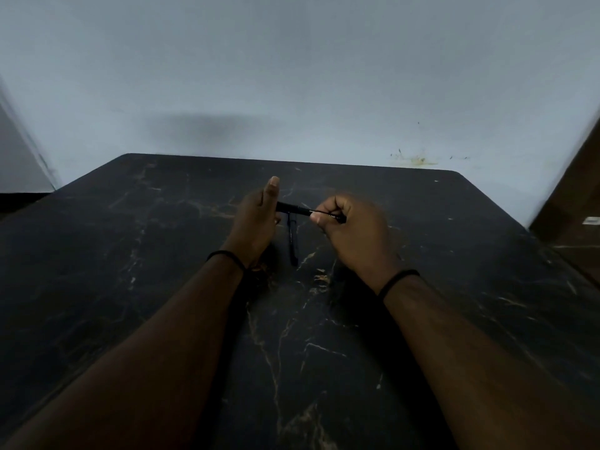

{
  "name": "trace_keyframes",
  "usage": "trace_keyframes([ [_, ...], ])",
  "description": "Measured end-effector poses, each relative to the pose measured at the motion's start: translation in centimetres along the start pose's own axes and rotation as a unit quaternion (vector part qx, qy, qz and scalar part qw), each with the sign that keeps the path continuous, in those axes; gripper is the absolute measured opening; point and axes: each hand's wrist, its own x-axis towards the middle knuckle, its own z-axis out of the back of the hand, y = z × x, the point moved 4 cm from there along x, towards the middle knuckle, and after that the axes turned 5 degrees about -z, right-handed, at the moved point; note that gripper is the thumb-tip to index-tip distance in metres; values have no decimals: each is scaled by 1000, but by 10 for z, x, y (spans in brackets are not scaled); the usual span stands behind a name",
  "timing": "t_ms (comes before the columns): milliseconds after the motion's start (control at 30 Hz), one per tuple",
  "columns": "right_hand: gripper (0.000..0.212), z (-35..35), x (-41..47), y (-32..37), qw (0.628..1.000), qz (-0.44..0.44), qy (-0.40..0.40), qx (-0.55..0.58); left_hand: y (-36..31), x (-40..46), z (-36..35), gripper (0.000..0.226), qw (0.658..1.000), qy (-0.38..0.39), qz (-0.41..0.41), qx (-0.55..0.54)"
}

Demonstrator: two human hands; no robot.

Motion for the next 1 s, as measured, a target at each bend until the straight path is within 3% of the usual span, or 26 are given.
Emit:
trace_keyframes([
  [300,15,-1,-11,6,999,-19,27,-36,-3,-6,1,44,999,-13,8,-41],
  [467,21,-4,-18,25,989,37,66,-130,-1,-3,1,54,993,-46,29,-105],
  [633,22,-1,-15,22,984,3,50,-168,3,3,5,54,983,-106,39,-147],
  [700,25,4,-13,17,981,-35,27,-189,4,5,5,45,989,-121,34,-75],
  [767,23,7,-12,13,973,-71,15,-218,4,4,-1,38,993,-90,-7,78],
  [867,22,4,-12,9,955,-94,27,-279,-1,-3,-14,45,964,-40,-73,253],
  [1000,23,-6,-12,10,945,-94,25,-312,-6,-4,-22,55,933,-15,-68,352],
])
